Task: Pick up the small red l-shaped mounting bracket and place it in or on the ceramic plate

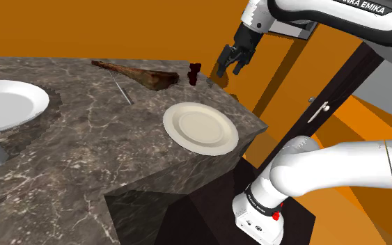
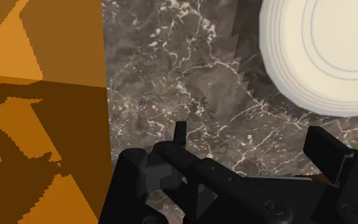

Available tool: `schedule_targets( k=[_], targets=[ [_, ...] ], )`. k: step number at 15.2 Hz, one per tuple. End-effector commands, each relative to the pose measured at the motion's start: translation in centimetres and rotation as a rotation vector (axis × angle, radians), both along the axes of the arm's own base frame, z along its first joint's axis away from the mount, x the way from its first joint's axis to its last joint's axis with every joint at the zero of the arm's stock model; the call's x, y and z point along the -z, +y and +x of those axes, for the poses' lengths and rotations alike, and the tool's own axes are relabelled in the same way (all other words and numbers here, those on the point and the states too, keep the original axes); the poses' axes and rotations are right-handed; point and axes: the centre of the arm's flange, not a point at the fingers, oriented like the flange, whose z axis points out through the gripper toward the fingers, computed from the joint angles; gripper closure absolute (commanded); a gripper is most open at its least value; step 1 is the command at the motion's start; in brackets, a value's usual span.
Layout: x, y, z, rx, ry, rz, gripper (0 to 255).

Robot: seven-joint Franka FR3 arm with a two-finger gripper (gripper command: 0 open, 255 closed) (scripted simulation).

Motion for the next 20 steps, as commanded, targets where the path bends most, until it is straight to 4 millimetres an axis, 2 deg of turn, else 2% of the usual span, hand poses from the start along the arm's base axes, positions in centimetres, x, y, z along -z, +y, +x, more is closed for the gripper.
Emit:
schedule_targets(
  k=[1,8,15,16,20],
  targets=[
    [0.0,0.0,0.0,0.000,0.000,0.000,0],
    [1.8,-1.2,10.2,0.193,0.080,0.025,0],
    [4.5,-4.3,19.9,0.387,0.160,0.050,0],
    [4.7,-4.6,20.5,0.401,0.166,0.052,0],
    [6.8,-4.6,20.4,0.401,0.166,0.052,0]
  ],
)
